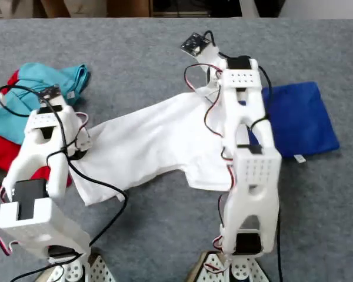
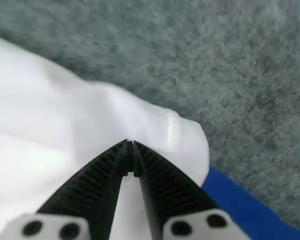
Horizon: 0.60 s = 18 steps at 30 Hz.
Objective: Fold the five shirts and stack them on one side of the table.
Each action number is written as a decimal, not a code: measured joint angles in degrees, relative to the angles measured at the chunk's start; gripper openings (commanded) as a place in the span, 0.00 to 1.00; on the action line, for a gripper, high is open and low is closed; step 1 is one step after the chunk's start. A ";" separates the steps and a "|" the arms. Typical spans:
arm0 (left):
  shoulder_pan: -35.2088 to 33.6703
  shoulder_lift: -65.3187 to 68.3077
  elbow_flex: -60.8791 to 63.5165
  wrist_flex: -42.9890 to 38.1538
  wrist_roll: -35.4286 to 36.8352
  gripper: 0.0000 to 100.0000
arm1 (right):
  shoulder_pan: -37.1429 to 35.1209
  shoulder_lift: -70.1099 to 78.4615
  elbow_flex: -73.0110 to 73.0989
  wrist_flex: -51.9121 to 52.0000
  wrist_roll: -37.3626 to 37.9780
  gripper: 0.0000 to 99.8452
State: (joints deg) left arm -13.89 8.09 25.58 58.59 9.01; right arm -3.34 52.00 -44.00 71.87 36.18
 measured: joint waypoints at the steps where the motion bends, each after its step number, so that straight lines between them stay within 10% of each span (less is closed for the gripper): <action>1: -0.35 0.00 0.00 0.00 -0.79 0.02 | 0.53 3.43 -4.75 1.85 -0.18 0.01; 10: -0.70 0.00 -0.44 0.44 -1.85 0.02 | 1.49 23.38 -45.19 18.37 -0.26 0.01; 18: 0.62 0.09 -15.74 15.47 -2.20 0.02 | 1.58 18.90 -48.26 25.49 -0.26 0.01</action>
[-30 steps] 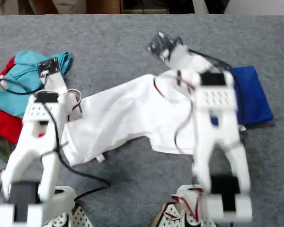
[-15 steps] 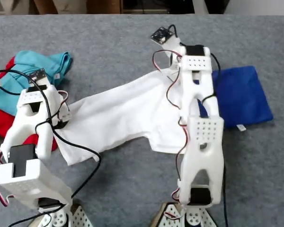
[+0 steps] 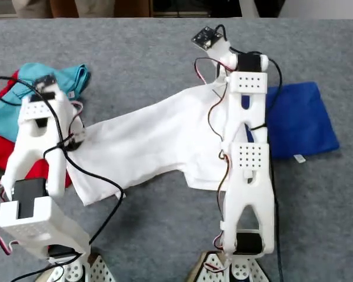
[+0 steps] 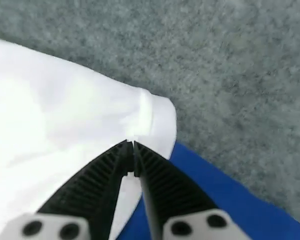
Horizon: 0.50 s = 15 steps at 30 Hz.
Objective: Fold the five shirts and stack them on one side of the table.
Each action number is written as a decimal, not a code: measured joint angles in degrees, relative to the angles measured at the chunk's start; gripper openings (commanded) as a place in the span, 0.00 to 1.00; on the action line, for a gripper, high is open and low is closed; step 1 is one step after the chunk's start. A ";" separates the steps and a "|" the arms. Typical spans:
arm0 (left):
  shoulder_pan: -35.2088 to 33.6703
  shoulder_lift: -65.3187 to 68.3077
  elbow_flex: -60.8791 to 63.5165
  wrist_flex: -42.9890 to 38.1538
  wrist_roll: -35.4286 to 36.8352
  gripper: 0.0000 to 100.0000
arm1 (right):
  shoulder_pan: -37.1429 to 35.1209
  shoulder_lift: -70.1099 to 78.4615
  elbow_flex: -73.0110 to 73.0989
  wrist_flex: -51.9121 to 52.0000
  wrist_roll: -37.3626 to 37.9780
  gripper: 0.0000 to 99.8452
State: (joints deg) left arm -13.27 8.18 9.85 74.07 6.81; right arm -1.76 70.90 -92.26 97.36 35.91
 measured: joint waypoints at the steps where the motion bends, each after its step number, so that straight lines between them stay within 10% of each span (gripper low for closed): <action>1: 0.00 0.00 -2.37 2.11 -0.09 0.02 | 0.00 -1.58 0.00 1.23 0.00 0.01; 8: 1.49 -0.88 -6.51 11.52 -4.66 0.02 | 0.00 -10.81 0.18 3.96 0.00 0.01; 15: 4.13 -19.25 15.12 4.48 -10.29 0.02 | -0.35 -24.18 16.97 3.96 -1.49 0.01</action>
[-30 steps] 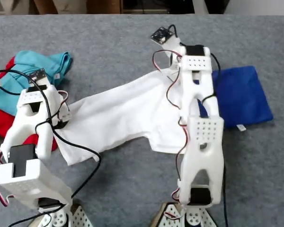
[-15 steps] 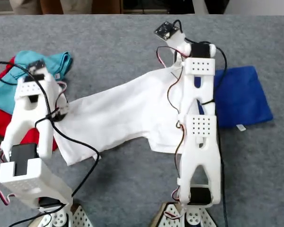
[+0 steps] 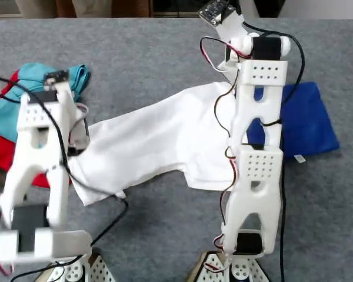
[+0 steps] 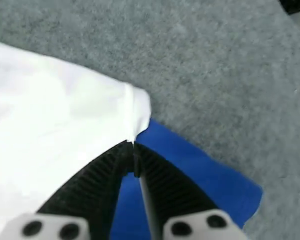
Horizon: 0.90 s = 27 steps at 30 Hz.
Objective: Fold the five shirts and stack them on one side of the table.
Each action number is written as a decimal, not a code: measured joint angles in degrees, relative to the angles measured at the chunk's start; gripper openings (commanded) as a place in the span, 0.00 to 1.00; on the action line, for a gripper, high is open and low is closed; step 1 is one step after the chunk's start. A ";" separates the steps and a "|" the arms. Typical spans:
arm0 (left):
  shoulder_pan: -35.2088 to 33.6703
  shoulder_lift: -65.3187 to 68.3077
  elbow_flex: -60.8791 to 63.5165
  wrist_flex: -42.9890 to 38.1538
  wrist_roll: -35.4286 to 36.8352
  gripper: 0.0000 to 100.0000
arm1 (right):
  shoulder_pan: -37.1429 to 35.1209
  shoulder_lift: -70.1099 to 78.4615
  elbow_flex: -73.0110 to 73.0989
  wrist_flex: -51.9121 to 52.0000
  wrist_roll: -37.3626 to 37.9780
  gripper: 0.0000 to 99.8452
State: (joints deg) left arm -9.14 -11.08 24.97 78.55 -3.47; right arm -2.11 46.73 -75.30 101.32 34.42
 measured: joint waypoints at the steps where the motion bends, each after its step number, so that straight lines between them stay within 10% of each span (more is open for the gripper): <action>1: 0.00 -2.73 3.96 -2.29 -0.35 0.02 | -0.18 -1.85 3.25 0.00 0.00 0.01; 12: 0.00 -2.64 23.47 -16.62 -1.14 0.02 | -0.18 -2.64 28.84 -13.98 -0.09 0.01; 27: -0.70 3.25 19.08 -16.00 -7.82 0.02 | 5.27 8.35 12.92 -7.30 -0.09 0.04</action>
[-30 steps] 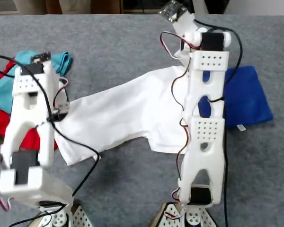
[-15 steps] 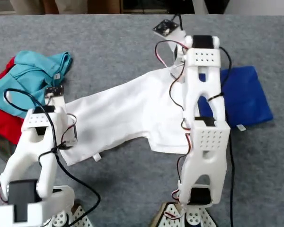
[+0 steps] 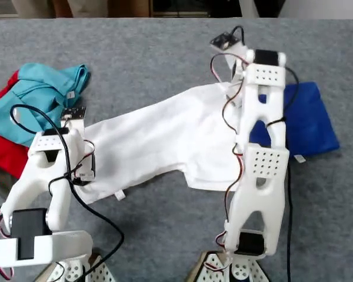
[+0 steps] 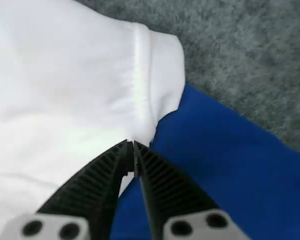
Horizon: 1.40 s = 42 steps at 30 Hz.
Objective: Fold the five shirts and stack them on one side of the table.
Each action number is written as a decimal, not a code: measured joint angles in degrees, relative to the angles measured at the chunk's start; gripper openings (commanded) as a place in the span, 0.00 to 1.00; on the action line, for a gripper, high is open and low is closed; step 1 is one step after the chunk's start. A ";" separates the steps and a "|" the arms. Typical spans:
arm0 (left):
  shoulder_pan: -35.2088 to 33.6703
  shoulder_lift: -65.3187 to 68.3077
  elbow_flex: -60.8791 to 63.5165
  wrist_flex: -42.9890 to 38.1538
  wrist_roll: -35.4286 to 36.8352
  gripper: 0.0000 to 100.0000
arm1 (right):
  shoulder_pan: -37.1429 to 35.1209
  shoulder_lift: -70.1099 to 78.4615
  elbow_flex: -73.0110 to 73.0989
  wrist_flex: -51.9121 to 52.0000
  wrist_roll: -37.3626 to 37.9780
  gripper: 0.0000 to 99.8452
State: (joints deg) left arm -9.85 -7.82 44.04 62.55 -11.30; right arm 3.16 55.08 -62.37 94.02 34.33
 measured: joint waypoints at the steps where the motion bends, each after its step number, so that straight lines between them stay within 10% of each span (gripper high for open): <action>1: 0.00 -0.62 -0.88 0.97 0.00 0.02 | 0.00 0.00 -2.99 2.02 0.00 0.07; 10: -0.18 -16.79 -1.67 6.07 -0.35 0.02 | 0.00 -6.86 -9.58 7.21 6.15 0.10; 28: -0.18 -23.82 13.01 -19.78 9.23 0.02 | -0.35 -55.65 67.43 -5.27 28.66 0.10; 42: -0.18 -14.95 13.01 -22.07 9.67 0.02 | -13.63 -76.40 106.99 -19.52 33.58 0.22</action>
State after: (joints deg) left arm -10.02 -22.77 57.05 40.48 -1.63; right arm -10.46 -21.32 44.62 74.51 67.91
